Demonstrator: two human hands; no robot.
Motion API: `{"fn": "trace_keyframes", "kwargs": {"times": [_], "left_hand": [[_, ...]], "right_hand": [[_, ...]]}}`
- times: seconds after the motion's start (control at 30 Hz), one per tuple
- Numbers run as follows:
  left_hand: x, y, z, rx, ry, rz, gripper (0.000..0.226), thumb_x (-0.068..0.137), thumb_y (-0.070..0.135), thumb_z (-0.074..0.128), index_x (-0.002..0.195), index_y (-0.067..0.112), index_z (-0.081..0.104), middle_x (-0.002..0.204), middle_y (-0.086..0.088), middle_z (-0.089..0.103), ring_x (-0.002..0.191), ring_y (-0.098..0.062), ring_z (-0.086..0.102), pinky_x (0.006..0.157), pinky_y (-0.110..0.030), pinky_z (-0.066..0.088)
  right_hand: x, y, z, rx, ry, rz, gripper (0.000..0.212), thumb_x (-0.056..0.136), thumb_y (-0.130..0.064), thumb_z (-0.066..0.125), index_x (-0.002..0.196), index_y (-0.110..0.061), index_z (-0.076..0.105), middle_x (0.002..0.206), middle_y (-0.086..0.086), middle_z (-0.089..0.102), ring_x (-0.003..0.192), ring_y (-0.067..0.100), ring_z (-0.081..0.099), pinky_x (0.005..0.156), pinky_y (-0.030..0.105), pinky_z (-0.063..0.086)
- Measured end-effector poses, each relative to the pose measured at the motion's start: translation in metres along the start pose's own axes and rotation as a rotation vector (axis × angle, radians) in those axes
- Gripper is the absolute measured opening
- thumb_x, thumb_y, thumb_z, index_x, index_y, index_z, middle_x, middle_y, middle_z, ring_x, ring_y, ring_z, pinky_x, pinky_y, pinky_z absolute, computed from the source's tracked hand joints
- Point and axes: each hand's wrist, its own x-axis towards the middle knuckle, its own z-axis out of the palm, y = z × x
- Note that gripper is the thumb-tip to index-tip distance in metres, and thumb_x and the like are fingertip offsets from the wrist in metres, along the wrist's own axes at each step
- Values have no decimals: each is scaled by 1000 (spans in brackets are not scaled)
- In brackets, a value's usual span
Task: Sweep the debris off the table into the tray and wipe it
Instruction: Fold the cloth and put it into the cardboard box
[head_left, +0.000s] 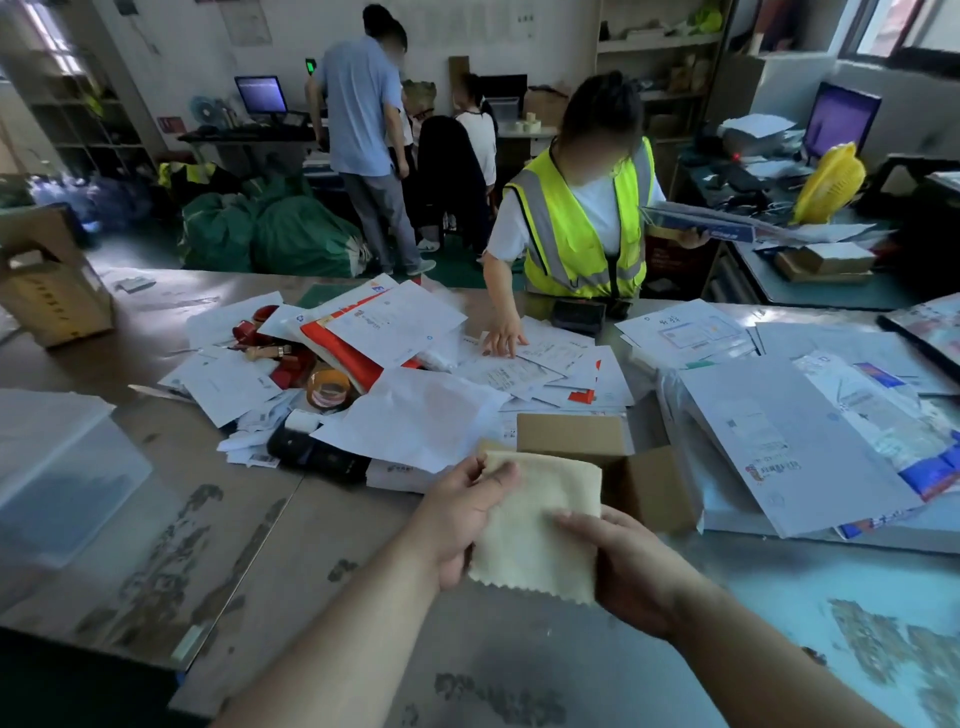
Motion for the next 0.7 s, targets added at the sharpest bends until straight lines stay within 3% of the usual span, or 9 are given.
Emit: {"fn": "trace_keyframes", "kwargs": {"times": [0.1,0.17,0.23,0.37,0.57,0.7], "left_hand": [[14,-30,-5,-46,110,-120,27,93,25,75,111,6,68,97,-17,74,88,-32,70,82,-50,58],[24,-52,-6,-46,147,-216,34,92,32,75,112,6,67,83,-11,67,70,-25,64,64,-35,53],[33,-71,-6,-65,187,-307,23,97,32,67,105,11,65,73,-4,62,58,-18,58,55,-25,45],[48,-86,-3,-119,263,-391,18,102,31,59,91,16,63,73,-1,63,65,-17,59,60,-29,44],[81,-97,8,-100,295,-411,17,102,29,56,94,18,65,77,0,67,66,-16,61,64,-30,48],[98,-107,19,-4,304,-417,10,100,27,59,101,20,67,90,-1,65,69,-16,62,64,-32,51]], "right_hand": [[8,15,-14,44,95,57,40,96,-18,66,131,3,63,130,26,65,120,42,64,104,55,49],[16,15,-26,50,186,103,40,97,-21,65,130,0,63,125,24,68,114,40,67,95,52,55],[28,12,-43,50,305,138,40,96,-24,65,129,-2,63,117,22,72,104,35,72,81,45,61],[57,-8,-69,86,445,108,29,99,-23,60,122,-6,61,105,17,76,95,32,72,70,41,58],[138,-24,-107,-44,519,197,43,101,-13,53,142,-6,43,123,20,66,105,38,67,71,51,58],[179,-19,-108,-104,485,286,34,100,-11,50,133,-4,50,116,21,67,102,38,66,82,52,57]]}}
